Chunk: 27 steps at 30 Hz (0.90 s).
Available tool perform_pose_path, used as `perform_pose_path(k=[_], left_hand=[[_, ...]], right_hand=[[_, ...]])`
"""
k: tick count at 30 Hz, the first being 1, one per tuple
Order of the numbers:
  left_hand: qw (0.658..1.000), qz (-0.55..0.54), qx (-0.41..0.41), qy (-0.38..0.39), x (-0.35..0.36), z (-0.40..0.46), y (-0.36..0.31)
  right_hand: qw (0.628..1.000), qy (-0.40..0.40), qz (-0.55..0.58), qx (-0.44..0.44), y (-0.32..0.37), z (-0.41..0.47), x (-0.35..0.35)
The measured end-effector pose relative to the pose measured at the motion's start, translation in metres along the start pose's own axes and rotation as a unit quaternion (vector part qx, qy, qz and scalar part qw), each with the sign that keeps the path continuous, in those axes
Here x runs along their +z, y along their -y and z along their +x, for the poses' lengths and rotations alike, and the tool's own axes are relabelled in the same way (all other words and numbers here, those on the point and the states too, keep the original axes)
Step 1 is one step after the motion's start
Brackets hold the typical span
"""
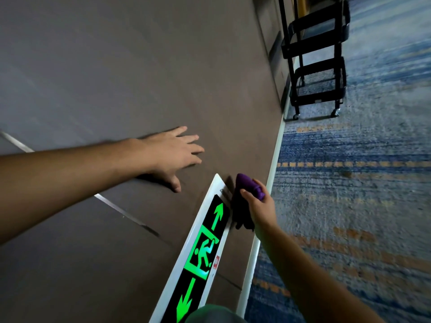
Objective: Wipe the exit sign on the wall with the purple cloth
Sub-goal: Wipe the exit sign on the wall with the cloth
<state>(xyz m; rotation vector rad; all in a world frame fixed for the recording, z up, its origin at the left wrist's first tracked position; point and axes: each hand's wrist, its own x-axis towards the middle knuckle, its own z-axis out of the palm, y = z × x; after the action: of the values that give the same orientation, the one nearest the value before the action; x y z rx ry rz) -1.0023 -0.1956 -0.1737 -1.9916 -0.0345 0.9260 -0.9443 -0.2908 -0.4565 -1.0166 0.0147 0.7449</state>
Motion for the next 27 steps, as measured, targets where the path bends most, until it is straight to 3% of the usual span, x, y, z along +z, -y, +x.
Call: perform_pose_path(k=[4, 8, 12, 17, 21, 24, 27], left_hand=[[1.0, 0.001, 0.015, 0.005, 0.001, 0.001, 0.001], [1.0, 0.001, 0.019, 0.008, 0.001, 0.004, 0.004], [1.0, 0.004, 0.01, 0.007, 0.0, 0.006, 0.007], [1.0, 0.02, 0.005, 0.012, 0.0, 0.004, 0.005], [1.0, 0.014, 0.007, 0.015, 0.002, 0.001, 0.002], [1.0, 0.011, 0.015, 0.012, 0.004, 0.001, 0.001], [0.999, 0.01, 0.029, 0.01, 0.005, 0.002, 0.002]], right_hand=[[0.998, 0.055, 0.001, 0.038, -0.019, -0.011, 0.022], [0.997, 0.062, 0.006, 0.046, -0.014, -0.016, 0.034], [0.994, 0.109, 0.004, 0.006, 0.001, -0.017, 0.038], [0.971, 0.134, -0.166, -0.112, 0.0, -0.042, 0.048], [0.958, 0.15, -0.206, -0.131, -0.014, -0.07, 0.037], [0.968, 0.155, -0.158, -0.116, -0.011, -0.078, 0.033], [0.994, 0.066, -0.056, -0.072, 0.009, -0.059, 0.027]])
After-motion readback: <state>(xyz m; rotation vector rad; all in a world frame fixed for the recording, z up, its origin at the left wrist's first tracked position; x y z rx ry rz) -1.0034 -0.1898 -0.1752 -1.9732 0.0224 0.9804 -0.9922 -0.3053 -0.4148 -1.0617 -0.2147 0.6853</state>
